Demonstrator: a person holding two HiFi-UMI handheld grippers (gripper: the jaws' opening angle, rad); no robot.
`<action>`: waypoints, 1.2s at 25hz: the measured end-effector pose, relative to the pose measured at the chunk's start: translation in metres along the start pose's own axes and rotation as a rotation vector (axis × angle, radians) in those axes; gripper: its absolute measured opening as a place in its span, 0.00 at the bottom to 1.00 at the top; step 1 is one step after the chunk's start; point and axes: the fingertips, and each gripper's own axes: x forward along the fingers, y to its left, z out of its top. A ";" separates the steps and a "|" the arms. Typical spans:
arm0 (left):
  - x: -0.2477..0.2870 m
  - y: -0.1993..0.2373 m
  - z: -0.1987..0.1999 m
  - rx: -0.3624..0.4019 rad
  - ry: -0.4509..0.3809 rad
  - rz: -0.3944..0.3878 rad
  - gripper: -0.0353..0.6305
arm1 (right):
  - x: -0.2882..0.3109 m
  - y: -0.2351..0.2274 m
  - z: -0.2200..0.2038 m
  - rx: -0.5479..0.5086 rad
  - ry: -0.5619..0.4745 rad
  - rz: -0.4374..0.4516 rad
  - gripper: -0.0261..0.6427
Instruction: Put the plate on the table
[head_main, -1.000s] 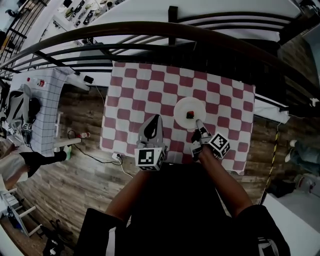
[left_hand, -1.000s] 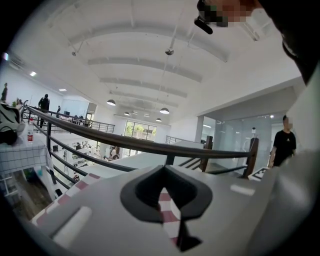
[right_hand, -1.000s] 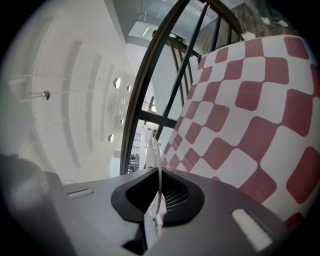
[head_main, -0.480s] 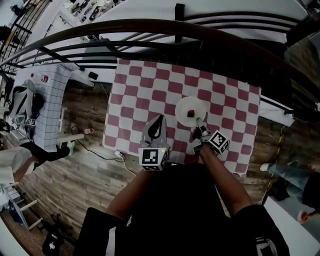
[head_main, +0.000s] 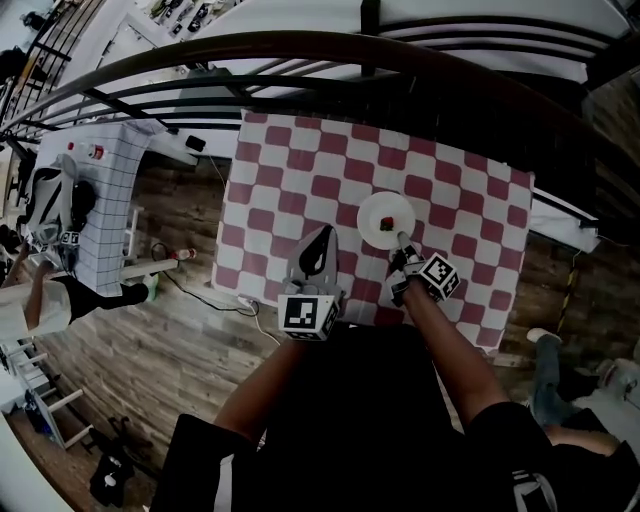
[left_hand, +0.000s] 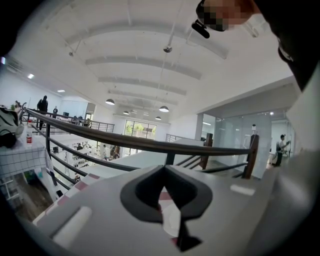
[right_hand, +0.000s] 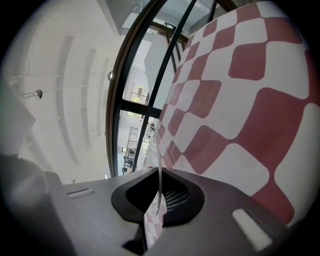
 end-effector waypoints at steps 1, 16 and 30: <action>0.001 0.000 0.000 0.002 0.002 0.001 0.07 | 0.003 -0.002 -0.001 -0.003 0.008 -0.004 0.05; 0.011 0.007 -0.016 -0.001 0.061 0.038 0.07 | 0.026 -0.035 -0.007 0.014 0.083 -0.043 0.05; 0.010 0.015 -0.023 -0.009 0.088 0.053 0.07 | 0.034 -0.047 -0.017 0.048 0.111 -0.063 0.06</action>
